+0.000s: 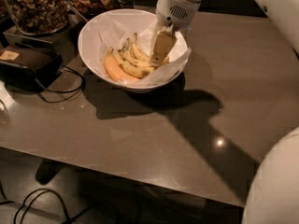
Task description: Pick banana from white bowl
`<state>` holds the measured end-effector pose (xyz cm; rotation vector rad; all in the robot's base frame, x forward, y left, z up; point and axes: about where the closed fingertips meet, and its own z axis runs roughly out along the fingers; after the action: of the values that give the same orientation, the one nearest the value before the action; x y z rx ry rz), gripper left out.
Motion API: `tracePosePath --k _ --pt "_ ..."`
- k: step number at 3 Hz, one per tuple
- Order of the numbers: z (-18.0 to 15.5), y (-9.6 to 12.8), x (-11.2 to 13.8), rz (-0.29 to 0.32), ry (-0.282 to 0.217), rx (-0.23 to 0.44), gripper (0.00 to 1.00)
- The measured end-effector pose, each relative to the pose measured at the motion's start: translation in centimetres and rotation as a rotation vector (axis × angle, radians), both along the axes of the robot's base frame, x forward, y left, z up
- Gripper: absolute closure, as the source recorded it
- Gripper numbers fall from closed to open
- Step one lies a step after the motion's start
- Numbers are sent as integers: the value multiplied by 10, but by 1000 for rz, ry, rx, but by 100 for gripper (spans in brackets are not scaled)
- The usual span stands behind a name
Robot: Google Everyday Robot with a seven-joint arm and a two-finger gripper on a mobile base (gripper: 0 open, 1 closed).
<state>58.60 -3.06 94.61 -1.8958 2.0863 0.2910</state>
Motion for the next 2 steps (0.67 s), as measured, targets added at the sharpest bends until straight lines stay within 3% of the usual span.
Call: tracePosePath --k 2 --pt "-13 3 4 -4 36 -22 54"
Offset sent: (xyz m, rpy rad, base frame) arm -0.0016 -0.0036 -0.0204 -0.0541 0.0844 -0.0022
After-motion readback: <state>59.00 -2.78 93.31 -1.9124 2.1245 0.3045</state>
